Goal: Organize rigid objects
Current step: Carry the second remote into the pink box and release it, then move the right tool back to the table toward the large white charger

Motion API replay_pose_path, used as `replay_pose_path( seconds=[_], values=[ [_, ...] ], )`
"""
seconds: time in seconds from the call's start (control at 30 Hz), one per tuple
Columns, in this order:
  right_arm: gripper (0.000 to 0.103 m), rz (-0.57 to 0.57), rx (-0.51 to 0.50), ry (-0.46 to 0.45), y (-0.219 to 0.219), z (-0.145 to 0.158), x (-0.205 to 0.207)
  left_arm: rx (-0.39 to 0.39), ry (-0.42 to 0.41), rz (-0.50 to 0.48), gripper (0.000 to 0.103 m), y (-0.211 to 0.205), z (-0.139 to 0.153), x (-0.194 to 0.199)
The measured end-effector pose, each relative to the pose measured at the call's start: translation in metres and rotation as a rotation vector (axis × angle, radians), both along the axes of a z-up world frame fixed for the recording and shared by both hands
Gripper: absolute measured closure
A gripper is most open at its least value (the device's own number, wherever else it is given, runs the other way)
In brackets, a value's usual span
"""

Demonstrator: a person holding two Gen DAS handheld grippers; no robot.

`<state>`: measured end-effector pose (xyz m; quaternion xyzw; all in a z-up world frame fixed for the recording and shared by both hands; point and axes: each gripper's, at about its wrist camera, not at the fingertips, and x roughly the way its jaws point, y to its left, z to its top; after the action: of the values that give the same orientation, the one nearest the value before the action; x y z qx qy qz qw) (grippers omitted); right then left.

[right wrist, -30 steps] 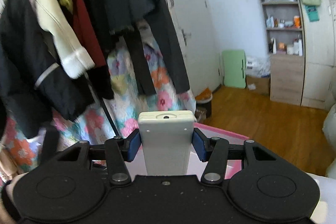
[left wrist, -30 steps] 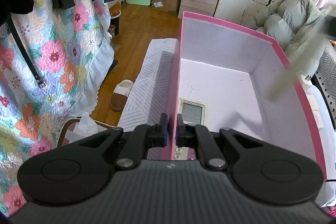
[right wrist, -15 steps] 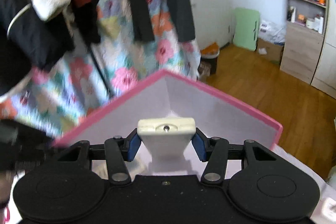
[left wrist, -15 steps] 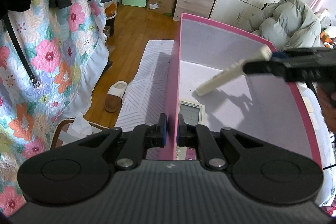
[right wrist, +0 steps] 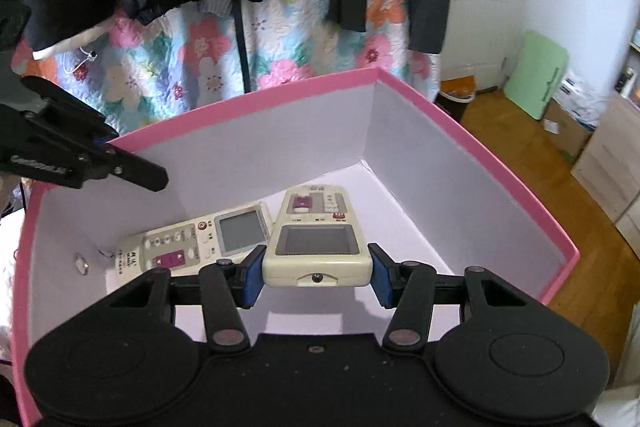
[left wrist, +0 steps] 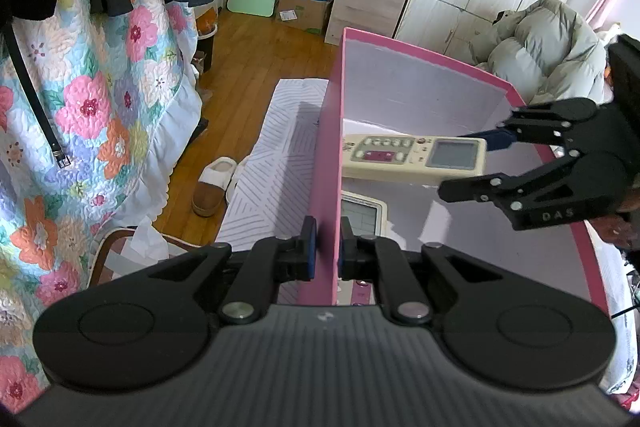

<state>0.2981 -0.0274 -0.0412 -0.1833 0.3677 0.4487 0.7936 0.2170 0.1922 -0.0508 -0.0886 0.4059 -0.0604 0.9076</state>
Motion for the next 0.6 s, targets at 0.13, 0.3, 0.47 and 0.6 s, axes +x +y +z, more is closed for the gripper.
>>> replay_pose_path(
  seconds=[0.13,0.3,0.47,0.6],
  values=[
    [0.045,0.133,-0.069,-0.075,0.008,0.004,0.0,-0.001,0.006,-0.012,0.094,0.001,0.0,0.001],
    [0.026,0.159,-0.114,-0.131,0.017,0.004,-0.005,-0.006,0.004,-0.013,0.094,0.002,0.0,0.002],
    [0.024,0.02,0.032,-0.205,-0.01,0.024,-0.025,0.029,0.008,-0.049,0.094,-0.001,0.001,0.003],
    [0.02,-0.109,0.184,-0.19,-0.041,0.04,-0.042,0.063,-0.004,-0.071,0.094,-0.004,0.001,0.003]
  ],
)
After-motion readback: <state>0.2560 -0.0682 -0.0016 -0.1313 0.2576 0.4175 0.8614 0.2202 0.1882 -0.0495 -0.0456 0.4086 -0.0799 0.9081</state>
